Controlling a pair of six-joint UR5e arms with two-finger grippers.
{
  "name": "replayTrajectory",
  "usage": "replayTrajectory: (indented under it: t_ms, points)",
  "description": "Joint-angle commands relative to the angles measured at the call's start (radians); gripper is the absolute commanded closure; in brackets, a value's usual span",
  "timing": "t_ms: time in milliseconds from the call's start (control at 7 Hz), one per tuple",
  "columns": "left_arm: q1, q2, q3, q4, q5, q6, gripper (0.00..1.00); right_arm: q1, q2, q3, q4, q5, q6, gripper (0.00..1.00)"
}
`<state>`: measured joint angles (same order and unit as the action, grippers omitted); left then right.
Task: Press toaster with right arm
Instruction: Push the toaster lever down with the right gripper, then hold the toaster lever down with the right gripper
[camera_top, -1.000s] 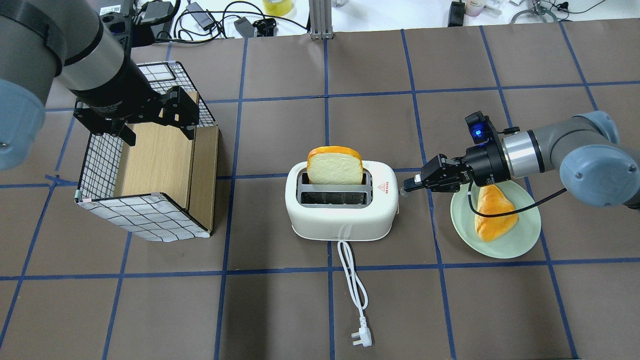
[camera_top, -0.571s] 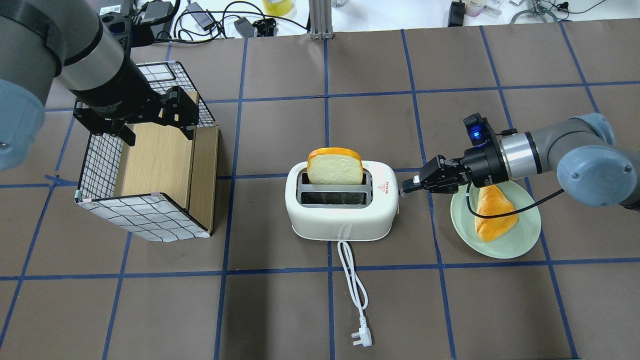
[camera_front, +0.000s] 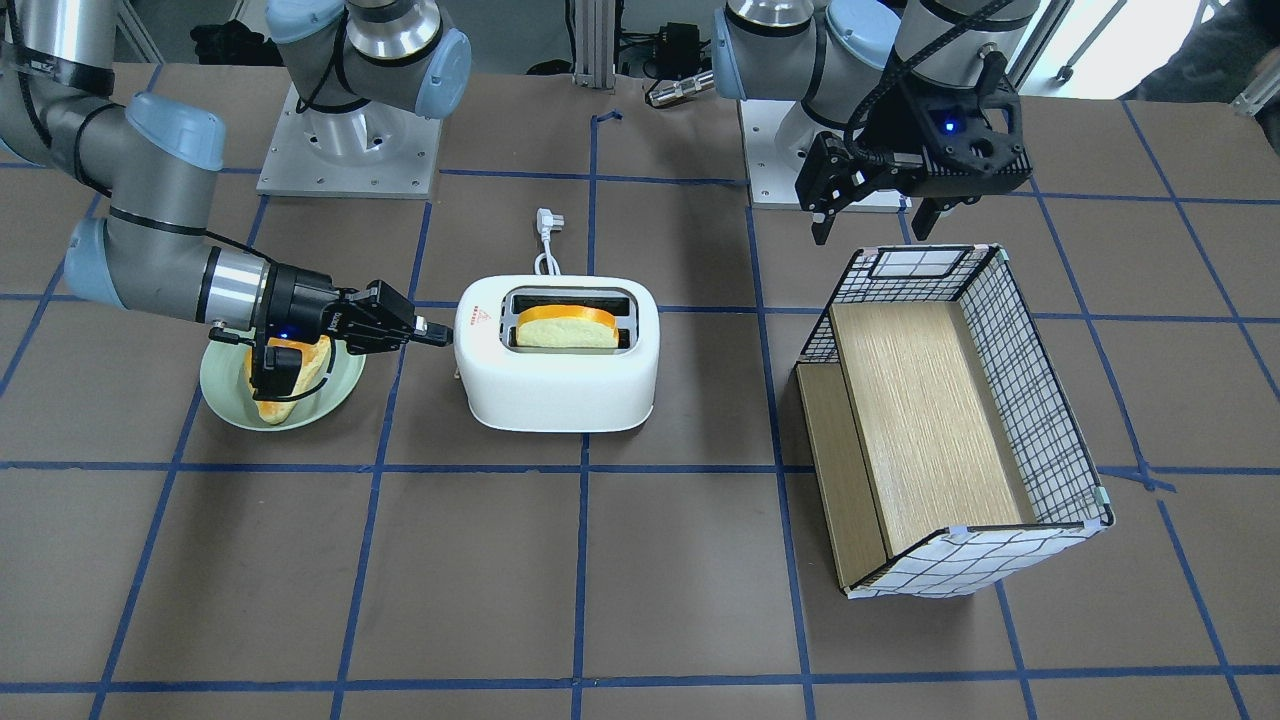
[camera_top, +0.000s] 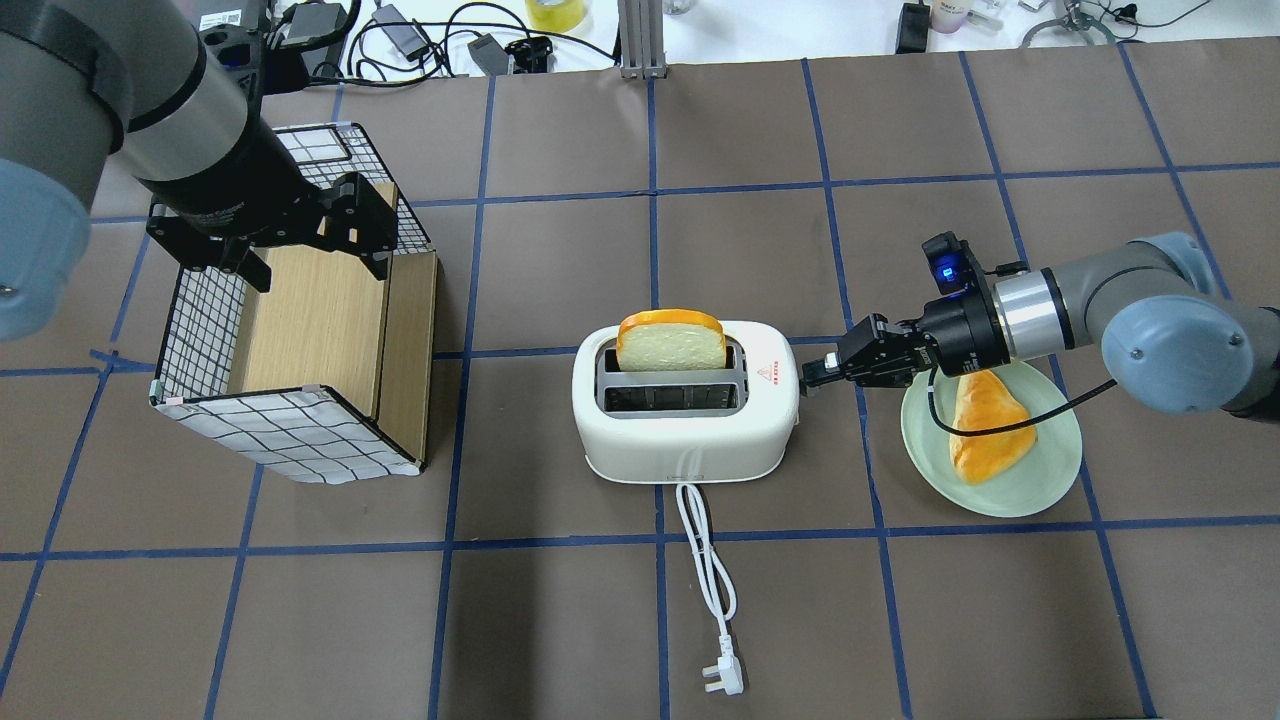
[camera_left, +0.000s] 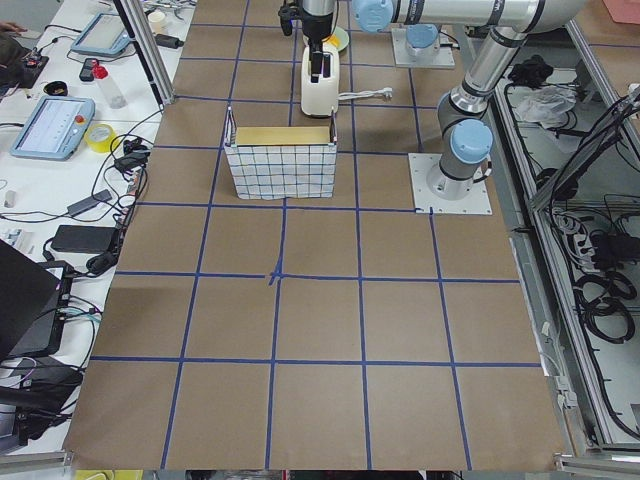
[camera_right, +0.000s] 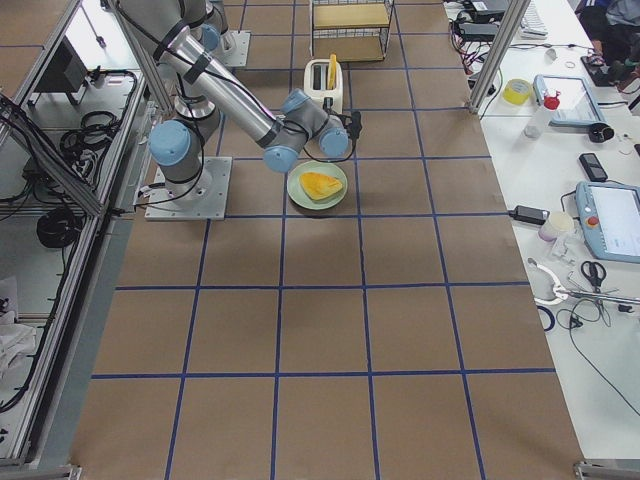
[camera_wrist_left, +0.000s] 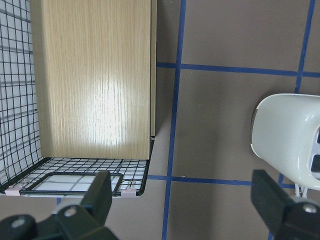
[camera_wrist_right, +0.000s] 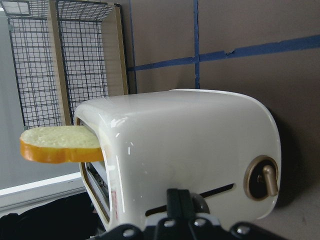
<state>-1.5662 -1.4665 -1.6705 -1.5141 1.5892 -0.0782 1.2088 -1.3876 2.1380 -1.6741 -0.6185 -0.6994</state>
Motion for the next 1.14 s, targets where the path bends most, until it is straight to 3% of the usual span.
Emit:
replayTrajectory:
  t_ms: [0,1000]
  points:
    - [0.000,0.000,0.000,0.000,0.000,0.000,0.00,0.000,0.015,0.026,-0.055,-0.001,-0.005,1.00]
    - [0.000,0.000,0.000,0.000,0.000,0.000,0.00,0.000,0.050,0.063,-0.145,-0.003,-0.032,1.00]
